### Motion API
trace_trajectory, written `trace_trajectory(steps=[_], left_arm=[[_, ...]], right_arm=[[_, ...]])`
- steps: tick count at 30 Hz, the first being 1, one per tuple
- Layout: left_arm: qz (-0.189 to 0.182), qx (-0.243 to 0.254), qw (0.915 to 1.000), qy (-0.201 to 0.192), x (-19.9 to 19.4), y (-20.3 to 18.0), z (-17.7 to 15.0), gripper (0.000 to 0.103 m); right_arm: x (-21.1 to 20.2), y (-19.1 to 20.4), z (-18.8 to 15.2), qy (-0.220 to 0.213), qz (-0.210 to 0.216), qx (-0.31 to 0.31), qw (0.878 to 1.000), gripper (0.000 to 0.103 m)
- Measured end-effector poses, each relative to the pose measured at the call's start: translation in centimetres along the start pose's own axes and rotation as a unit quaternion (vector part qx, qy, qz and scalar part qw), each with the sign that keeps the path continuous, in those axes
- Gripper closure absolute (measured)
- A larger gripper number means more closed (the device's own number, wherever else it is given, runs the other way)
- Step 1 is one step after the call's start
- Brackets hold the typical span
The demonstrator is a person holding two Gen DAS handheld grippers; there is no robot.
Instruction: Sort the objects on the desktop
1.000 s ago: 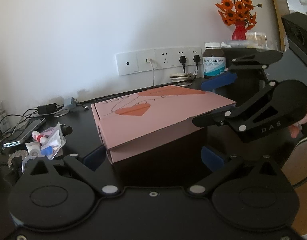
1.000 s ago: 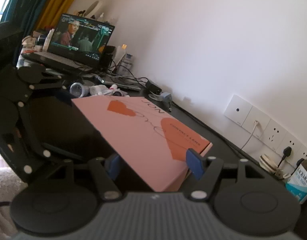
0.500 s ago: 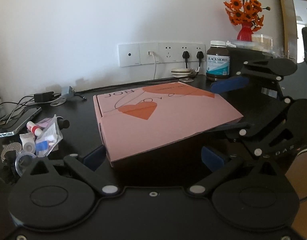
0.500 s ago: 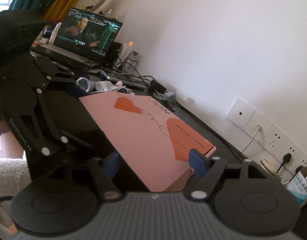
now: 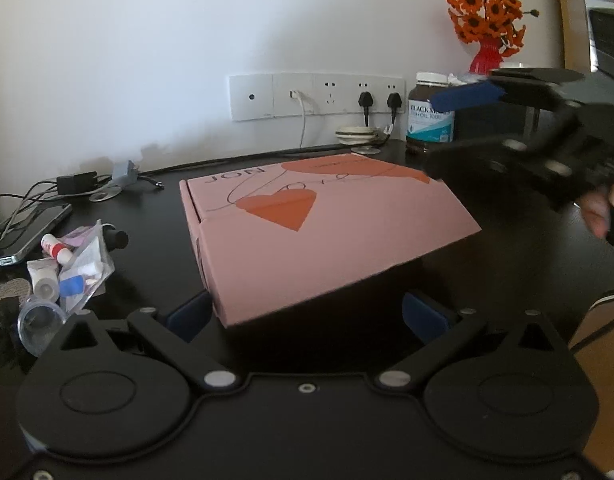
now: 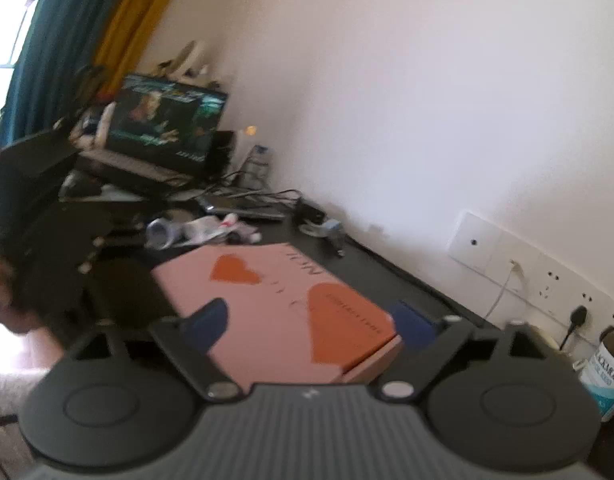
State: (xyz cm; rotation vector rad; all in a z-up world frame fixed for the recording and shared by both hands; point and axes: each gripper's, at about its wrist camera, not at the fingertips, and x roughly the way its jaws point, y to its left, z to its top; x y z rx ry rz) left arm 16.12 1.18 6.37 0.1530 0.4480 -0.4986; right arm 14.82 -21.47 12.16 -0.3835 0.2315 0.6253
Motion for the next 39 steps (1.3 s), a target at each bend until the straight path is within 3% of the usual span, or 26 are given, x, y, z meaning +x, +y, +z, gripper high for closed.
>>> trace_trajectory(steps=[5, 12, 20, 28, 30, 39], left_arm=[[0.004, 0.015, 0.9998, 0.010, 0.7, -0.2, 0.1, 0.000], [-0.001, 0.016, 0.9998, 0.010, 0.8, -0.1, 0.0, 0.000], [0.003, 0.017, 0.9998, 0.006, 0.5, -0.2, -0.2, 0.000], [0.008, 0.017, 0.9998, 0.009, 0.4, -0.6, 0.0, 0.000], [0.010, 0.017, 0.9998, 0.009, 0.3, -0.6, -0.1, 0.000], [0.021, 0.020, 0.9996, 0.006, -0.1, -0.5, -0.3, 0.000]], right_arm=[[4.1, -1.3, -0.6, 0.044, -0.005, 0.032, 0.999, 0.011], [6.1, 0.1, -1.5, 0.056, 0.037, 0.013, 0.998, 0.010], [6.2, 1.4, -2.1, 0.051, 0.016, -0.013, 0.998, 0.010], [6.4, 3.8, -2.6, 0.049, -0.029, -0.083, 0.995, 0.024], [6.2, 4.0, -2.6, 0.045, -0.034, -0.090, 0.994, 0.033], [5.9, 3.4, -2.2, 0.041, -0.035, -0.070, 0.996, 0.046]])
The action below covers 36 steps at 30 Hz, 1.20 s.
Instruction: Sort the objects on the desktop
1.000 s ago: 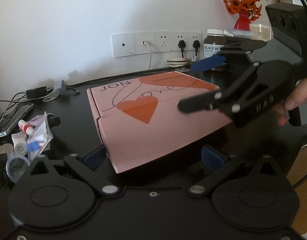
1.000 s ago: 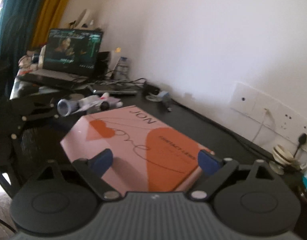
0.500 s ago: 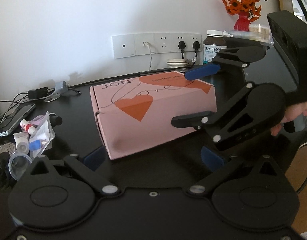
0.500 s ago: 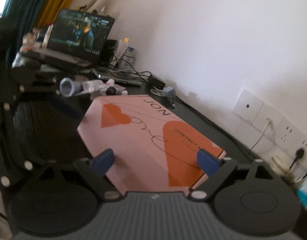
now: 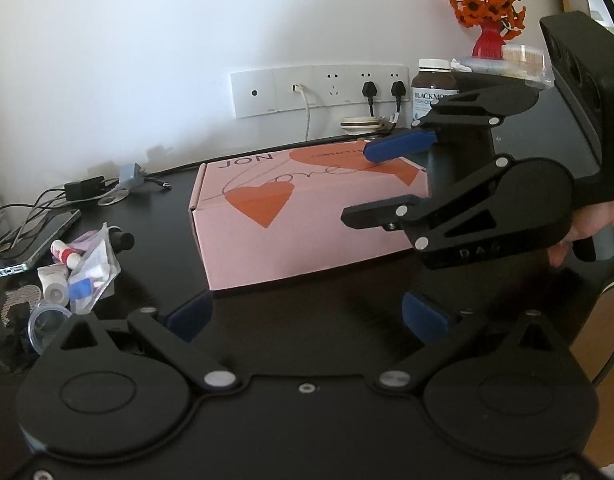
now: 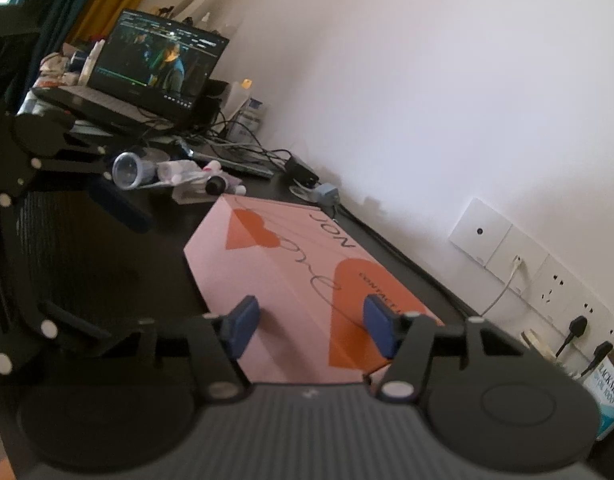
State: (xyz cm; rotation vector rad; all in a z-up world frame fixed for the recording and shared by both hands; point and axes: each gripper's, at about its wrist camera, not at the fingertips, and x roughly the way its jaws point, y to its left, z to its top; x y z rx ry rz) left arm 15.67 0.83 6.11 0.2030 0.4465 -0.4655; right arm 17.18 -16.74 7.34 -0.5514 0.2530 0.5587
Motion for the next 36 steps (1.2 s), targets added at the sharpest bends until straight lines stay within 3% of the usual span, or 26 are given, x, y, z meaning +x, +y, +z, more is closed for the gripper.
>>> trace_trajectory(steps=[3, 4, 5, 6, 10, 25, 36], left_arm=[[0.002, -0.003, 1.0000, -0.001, -0.2, 0.0, 0.0, 0.000], [0.002, -0.004, 1.0000, -0.002, -0.3, 0.1, -0.1, 0.000], [0.002, -0.006, 1.0000, -0.002, -0.4, 0.2, -0.1, 0.000], [0.003, -0.006, 1.0000, -0.002, -0.4, 0.2, -0.1, 0.000], [0.007, -0.009, 0.9999, -0.002, -0.4, 0.2, -0.1, 0.000], [0.037, -0.026, 0.9987, -0.022, -1.4, 0.6, 0.6, 0.000], [0.049, -0.036, 0.9978, -0.025, -1.2, 1.3, 1.2, 0.000]], right_arm=[[-0.1, -0.3, 0.3, 0.000, 0.013, 0.006, 1.000, 0.042], [-0.2, -0.5, 0.3, -0.002, 0.022, 0.012, 1.000, 0.036], [-0.3, -0.8, 0.4, -0.007, 0.028, 0.019, 0.999, 0.019], [-0.6, -1.0, 0.5, -0.017, 0.027, 0.024, 0.999, 0.010], [-0.7, -2.7, 1.0, -0.040, 0.024, 0.050, 0.998, 0.001], [2.4, -4.0, -1.0, 0.011, 0.020, 0.058, 0.998, 0.001], [2.5, -3.3, -1.2, 0.040, 0.013, 0.011, 0.999, 0.001]])
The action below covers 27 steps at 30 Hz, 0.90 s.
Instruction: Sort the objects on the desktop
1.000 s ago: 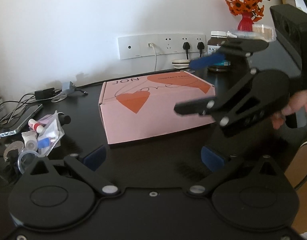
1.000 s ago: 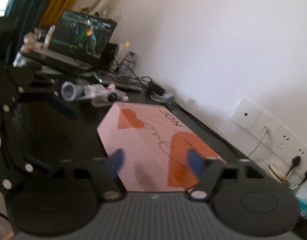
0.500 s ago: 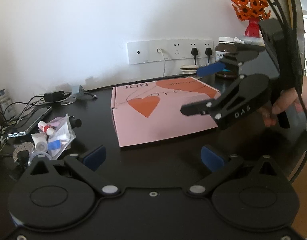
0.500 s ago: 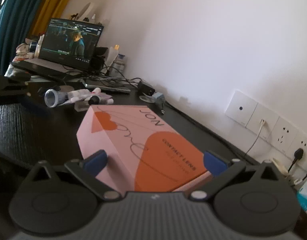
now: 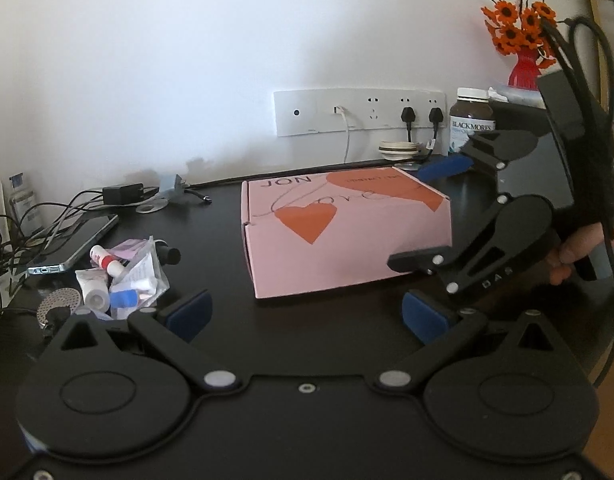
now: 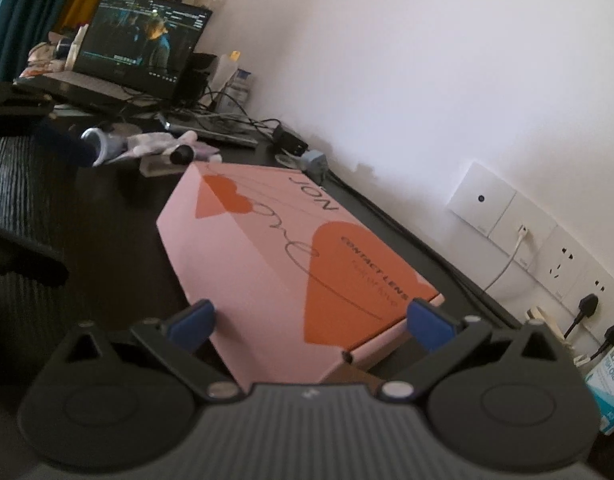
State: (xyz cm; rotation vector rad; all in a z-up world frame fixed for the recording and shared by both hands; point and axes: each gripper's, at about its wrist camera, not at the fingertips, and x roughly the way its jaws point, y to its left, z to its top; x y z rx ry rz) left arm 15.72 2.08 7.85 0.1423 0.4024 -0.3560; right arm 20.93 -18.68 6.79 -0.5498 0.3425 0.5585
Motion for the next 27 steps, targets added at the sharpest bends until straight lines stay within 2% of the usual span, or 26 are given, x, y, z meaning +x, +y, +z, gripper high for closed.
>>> trace_trajectory(steps=[4, 7, 9, 15, 20, 27], left_arm=[[0.014, 0.034, 0.9993, -0.002, 0.6, 0.4, 0.7, 0.000], [0.044, 0.120, 0.9917, -0.012, 1.2, 0.2, 1.4, 0.000], [0.044, 0.148, 0.9879, -0.015, 1.7, 0.5, 2.0, 0.000], [0.001, 0.127, 0.9918, 0.016, 4.6, 1.4, 3.5, 0.000], [-0.036, 0.117, 0.9921, 0.026, 6.6, 0.6, 3.6, 0.000], [-0.046, 0.111, 0.9923, 0.029, 7.3, 0.0, 3.5, 0.000]], right_arm=[[-0.3, -0.3, -0.4, 0.007, 0.008, 0.010, 1.000, 0.001], [-0.7, -0.6, -1.0, 0.013, 0.020, 0.029, 0.999, 0.003], [-1.0, -0.7, -1.2, 0.014, 0.020, 0.034, 0.999, 0.003], [-1.6, -2.0, -0.9, -0.003, 0.022, 0.067, 0.997, 0.003], [-0.4, -2.0, -0.7, 0.008, 0.030, 0.065, 0.997, 0.003], [0.3, -1.5, -0.7, 0.015, 0.034, 0.057, 0.998, 0.003]])
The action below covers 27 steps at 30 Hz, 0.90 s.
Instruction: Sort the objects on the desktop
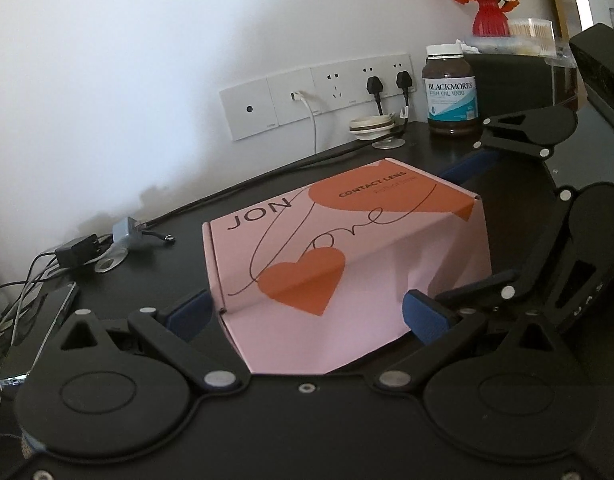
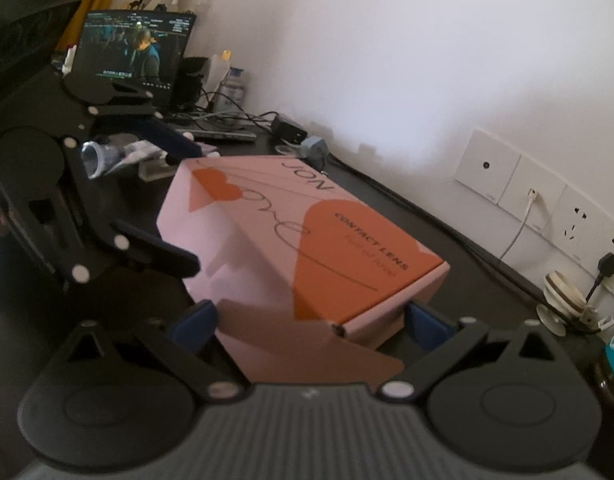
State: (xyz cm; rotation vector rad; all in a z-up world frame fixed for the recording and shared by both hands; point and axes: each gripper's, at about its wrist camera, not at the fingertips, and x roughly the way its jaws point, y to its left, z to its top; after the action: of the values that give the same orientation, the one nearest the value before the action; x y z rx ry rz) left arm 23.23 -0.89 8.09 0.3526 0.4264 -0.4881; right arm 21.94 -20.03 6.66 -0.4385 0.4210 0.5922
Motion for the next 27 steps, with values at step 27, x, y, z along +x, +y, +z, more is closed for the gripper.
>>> trace_trajectory(steps=[27], left_arm=[[-0.032, -0.019, 0.9993, -0.005, -6.7, -2.9, -2.8, 0.000]], right_arm=[[-4.1, 2.8, -1.8, -0.015, 0.035, -0.025, 0.999, 0.003]])
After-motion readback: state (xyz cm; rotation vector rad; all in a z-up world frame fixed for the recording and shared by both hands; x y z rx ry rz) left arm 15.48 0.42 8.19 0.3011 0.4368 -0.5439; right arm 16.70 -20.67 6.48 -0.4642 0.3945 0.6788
